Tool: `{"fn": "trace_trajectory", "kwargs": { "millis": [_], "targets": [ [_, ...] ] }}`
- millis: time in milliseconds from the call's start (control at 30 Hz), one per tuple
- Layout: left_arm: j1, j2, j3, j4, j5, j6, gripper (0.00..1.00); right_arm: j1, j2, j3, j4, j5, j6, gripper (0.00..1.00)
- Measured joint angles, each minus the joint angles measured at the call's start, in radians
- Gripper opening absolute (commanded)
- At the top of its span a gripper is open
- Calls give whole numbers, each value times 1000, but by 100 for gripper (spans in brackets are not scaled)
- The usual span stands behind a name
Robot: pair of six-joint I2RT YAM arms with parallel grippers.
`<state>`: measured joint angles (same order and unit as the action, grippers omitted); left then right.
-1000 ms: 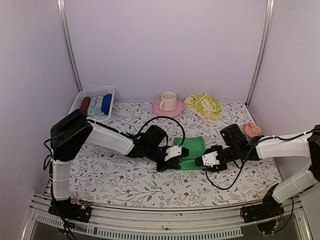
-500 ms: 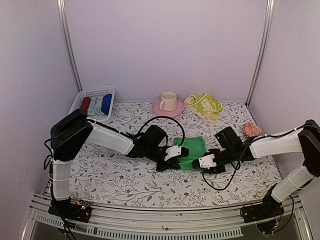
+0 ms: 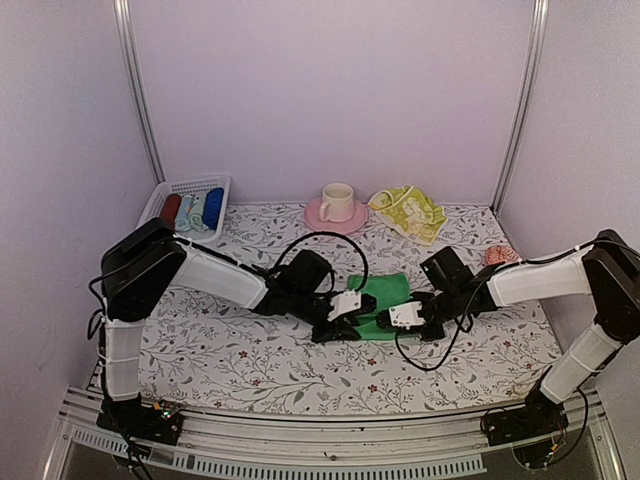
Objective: Roll the towels
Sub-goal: Roll the towel at the center of the board.
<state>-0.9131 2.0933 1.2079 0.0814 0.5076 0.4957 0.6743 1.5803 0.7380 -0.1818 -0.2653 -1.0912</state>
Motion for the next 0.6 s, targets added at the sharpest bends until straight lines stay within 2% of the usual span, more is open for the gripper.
{"fn": "trace_trajectory", "kwargs": {
  "millis": [200, 367, 600],
  "targets": [
    [3, -26, -47, 32, -27, -2, 41, -2, 40, 76, -102, -24, 19, 11],
    [4, -82, -128, 91, -92, 0, 44, -23, 95, 158, -201, -70, 30, 10],
    [-12, -187, -288, 281, -233, 58, 46, -69, 169, 267, -347, -170, 43, 10]
  ]
}}
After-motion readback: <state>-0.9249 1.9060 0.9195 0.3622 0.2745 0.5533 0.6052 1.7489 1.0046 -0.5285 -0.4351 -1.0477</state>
